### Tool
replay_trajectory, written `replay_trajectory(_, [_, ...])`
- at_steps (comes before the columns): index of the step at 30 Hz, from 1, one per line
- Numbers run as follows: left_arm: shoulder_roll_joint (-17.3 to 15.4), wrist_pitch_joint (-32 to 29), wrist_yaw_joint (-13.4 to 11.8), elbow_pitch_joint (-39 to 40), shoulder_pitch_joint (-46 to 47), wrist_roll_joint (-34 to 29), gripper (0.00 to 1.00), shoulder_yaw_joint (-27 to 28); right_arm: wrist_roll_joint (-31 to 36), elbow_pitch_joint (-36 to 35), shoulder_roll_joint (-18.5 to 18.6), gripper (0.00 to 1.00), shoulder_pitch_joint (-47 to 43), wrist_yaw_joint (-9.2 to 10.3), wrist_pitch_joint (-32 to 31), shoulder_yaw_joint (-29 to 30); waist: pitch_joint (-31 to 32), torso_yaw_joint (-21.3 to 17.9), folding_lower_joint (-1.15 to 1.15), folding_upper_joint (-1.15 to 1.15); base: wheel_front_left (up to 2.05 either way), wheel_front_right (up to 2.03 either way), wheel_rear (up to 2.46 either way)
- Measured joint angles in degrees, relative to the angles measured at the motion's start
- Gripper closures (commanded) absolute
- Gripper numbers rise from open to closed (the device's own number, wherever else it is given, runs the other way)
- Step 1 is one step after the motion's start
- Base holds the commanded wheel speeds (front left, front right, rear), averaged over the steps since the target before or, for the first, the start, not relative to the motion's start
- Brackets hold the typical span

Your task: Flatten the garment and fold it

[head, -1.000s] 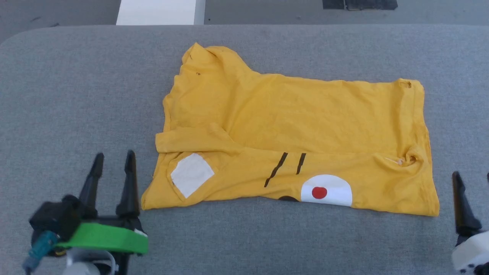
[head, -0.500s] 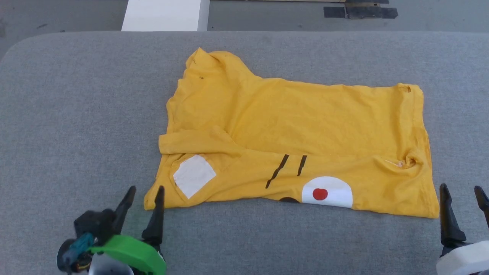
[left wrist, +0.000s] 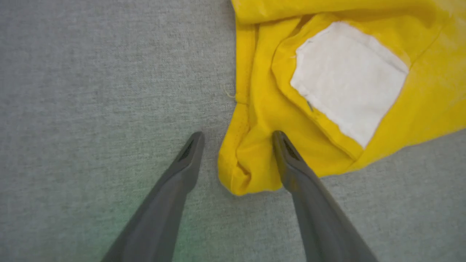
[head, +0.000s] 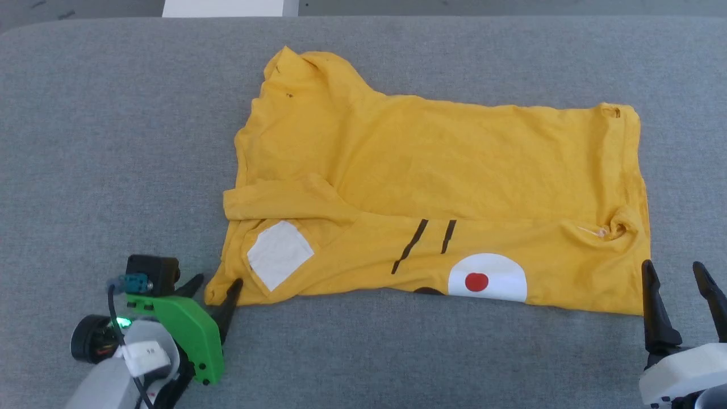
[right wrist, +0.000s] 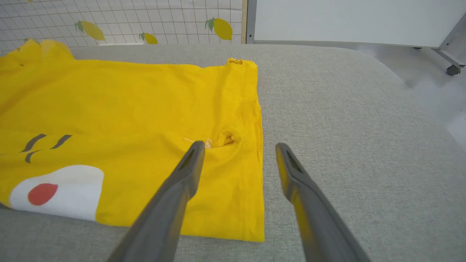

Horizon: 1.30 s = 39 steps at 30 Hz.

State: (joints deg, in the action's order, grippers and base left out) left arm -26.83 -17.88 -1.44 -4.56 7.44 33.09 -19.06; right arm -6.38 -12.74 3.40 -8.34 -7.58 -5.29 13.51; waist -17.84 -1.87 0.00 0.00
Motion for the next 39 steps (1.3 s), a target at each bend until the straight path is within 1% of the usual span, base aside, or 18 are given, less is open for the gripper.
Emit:
replay_trajectory(1, [-0.22,-0.93,0.88,-0.09,0.49,0.89,1.0,-0.16,0.0,0.0,0.1,0.0,0.16,0.0,-0.11,-0.09,-0.29,-0.17,0.0,0.0,0.0,0.0,0.0])
replay_trajectory(3, [-0.31,-2.78,2.12,-0.02,1.08,2.97,1.0,-0.1,0.0,0.01,0.47,0.0,0.35,0.0,-0.51,-0.26,-0.72,-0.49,0.0,0.0,0.0,0.0,0.0])
replay_trajectory(5, [0.2,-3.61,2.67,0.33,1.12,5.19,1.0,-0.03,0.0,-0.02,1.42,0.0,0.78,0.0,-1.11,-0.62,-1.06,-0.76,0.0,0.0,0.0,0.0,0.0])
replay_trajectory(9, [1.09,-4.19,2.66,1.49,0.59,7.73,1.0,0.9,-0.14,-0.41,3.6,0.0,2.98,0.0,-2.65,-1.78,-1.07,-0.95,0.0,0.0,0.0,0.0,0.0])
replay_trajectory(12, [1.8,-2.4,2.15,2.96,-0.79,8.34,1.0,2.13,-1.03,-0.49,5.59,0.0,4.58,0.0,-5.13,-1.87,-0.75,-0.97,0.0,0.0,0.0,0.0,0.0])
replay_trajectory(19, [1.88,1.49,-0.69,6.84,-5.03,8.26,1.0,4.92,-4.97,2.34,8.76,0.0,5.36,0.0,-18.53,-1.37,-0.64,-0.22,0.0,0.0,0.0,0.0,0.0])
replay_trajectory(22, [1.87,1.83,-1.16,8.24,-5.37,8.25,1.0,5.19,-6.33,3.16,8.91,0.0,4.79,0.0,-23.7,-1.18,-1.14,0.36,0.0,0.0,0.0,0.0,0.0])
replay_trajectory(26, [1.88,1.83,-1.54,9.47,-5.36,8.23,1.0,5.08,-7.35,4.06,7.99,0.0,3.97,0.0,-27.83,-0.24,-1.96,1.12,0.0,0.0,0.0,0.0,0.0])
replay_trajectory(29, [1.9,1.83,-1.71,9.95,-5.34,8.08,1.0,4.94,-8.02,4.91,6.92,0.0,3.28,0.01,-29.36,-0.23,-2.44,1.66,0.0,0.0,0.0,0.0,0.0])
replay_trajectory(30, [1.94,1.83,-1.72,10.05,-5.32,8.06,1.0,4.9,-8.38,5.09,6.59,0.2,3.3,0.01,-29.5,-0.03,-2.55,1.78,0.0,0.0,0.0,0.0,0.0])
replay_trajectory(32, [2.03,1.83,-1.89,10.15,-5.28,8.05,1.0,4.81,-8.89,5.44,6.31,1.0,3.44,0.01,-29.3,0.13,-2.65,2.01,0.0,0.0,0.0,0.0,0.0])
replay_trajectory(39, [2.2,1.81,-2.13,9.96,-5.31,7.91,1.0,4.36,-9.37,6.31,6.04,1.0,3.98,0.0,-28.99,-0.09,-1.1,1.94,0.0,0.0,0.0,0.0,0.0])
